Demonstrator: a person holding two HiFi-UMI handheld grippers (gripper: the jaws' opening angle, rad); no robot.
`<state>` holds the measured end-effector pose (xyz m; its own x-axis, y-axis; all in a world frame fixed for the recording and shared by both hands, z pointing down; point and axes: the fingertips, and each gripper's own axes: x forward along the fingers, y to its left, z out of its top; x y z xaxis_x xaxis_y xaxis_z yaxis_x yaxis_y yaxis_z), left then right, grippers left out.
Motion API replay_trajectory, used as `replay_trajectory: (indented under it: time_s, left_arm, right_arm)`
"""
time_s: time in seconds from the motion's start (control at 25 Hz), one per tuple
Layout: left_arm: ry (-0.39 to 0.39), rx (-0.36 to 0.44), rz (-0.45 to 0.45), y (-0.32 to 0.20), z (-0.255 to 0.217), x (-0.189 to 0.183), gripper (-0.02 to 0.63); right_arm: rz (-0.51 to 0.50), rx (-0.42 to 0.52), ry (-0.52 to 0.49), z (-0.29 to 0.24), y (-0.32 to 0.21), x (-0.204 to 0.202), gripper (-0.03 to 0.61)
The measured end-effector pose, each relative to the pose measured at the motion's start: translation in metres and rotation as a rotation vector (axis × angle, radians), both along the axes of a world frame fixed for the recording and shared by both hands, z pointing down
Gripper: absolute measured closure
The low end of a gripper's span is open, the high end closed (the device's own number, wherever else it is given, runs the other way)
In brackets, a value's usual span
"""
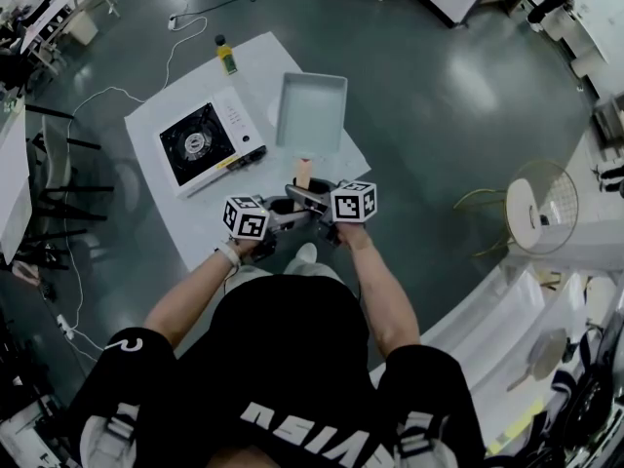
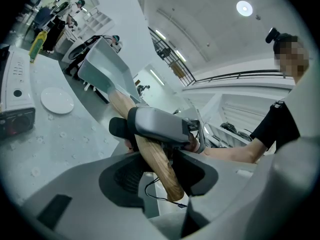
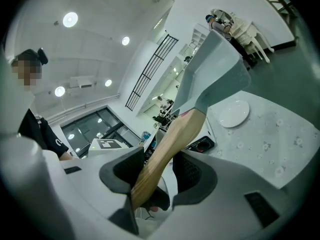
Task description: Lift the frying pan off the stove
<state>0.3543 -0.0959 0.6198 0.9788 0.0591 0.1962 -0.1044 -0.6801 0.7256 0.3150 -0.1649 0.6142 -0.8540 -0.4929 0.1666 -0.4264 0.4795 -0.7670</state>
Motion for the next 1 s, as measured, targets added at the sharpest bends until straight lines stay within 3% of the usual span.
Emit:
replay_trajectory:
  time_s: [1.0]
  left_arm:
    - [-0.033,-0.057,-0.001,0.008,0.023,0.019,0.437]
  right_arm:
    - [-0.003,-0.053,-0.035,0.025,0.007,0.019,0.407]
